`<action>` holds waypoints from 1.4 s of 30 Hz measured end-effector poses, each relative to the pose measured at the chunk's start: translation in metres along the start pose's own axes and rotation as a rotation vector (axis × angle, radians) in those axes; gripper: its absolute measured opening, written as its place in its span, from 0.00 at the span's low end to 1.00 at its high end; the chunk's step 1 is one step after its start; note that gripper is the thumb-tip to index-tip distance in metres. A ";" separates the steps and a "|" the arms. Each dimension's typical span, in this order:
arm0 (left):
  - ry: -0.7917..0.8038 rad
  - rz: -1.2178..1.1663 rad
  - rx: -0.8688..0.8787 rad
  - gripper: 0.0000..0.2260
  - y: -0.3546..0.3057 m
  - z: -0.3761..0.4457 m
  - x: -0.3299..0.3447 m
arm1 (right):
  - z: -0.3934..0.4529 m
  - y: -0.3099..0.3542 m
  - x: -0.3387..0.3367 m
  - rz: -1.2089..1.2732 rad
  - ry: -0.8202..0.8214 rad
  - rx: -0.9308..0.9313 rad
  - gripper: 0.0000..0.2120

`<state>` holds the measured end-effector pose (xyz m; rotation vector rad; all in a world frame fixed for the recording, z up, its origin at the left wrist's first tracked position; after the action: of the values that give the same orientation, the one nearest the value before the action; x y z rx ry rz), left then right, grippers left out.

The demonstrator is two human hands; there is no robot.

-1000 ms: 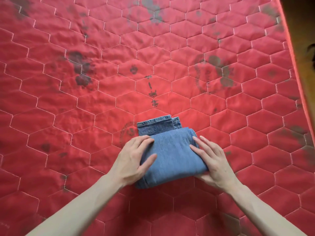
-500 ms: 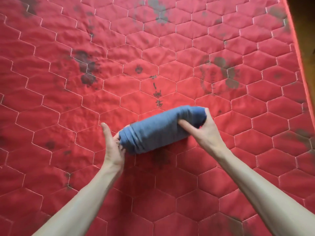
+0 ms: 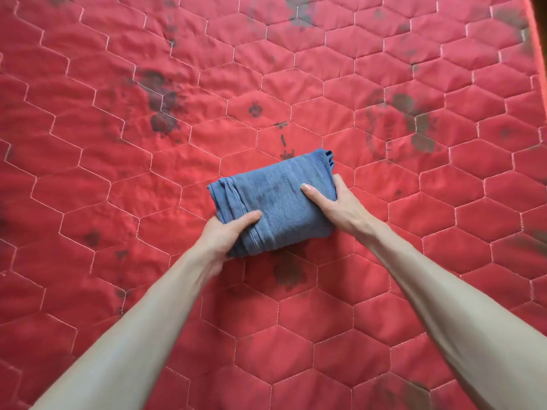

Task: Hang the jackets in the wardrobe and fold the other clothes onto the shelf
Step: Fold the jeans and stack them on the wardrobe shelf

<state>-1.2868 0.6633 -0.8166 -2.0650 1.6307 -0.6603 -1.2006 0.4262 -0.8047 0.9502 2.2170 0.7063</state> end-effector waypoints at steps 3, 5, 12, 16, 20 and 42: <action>0.106 -0.107 -0.060 0.18 0.000 -0.006 -0.006 | -0.012 -0.003 0.008 0.165 0.073 0.048 0.26; 0.158 -0.127 -0.068 0.23 0.005 -0.015 -0.013 | -0.024 -0.003 0.015 0.276 0.082 0.048 0.24; 0.194 -0.210 0.039 0.25 0.005 -0.068 -0.027 | -0.069 0.002 0.039 0.546 -0.045 -0.185 0.17; 0.181 -0.231 -0.017 0.23 -0.008 -0.123 -0.027 | -0.118 0.032 0.035 0.521 -0.091 -0.297 0.16; 0.176 -0.253 0.001 0.18 -0.030 -0.203 -0.019 | -0.187 0.074 0.022 0.470 -0.083 -0.364 0.14; -0.083 -0.445 0.211 0.20 -0.077 -0.649 -0.074 | -0.505 0.312 0.056 -0.369 0.473 -0.580 0.37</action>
<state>-1.6338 0.7278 -0.2618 -2.2737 1.0093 -0.8358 -1.4533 0.5414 -0.2777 0.0825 2.2646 1.3911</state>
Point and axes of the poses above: each hand's wrist, its own z-axis towards the middle knuckle, its own x-axis out of the palm, y = z × x, the point moved 3 cm from there along z, towards the middle knuckle, and after that the axes turned 10 degrees about y, right-handed, at the moved point
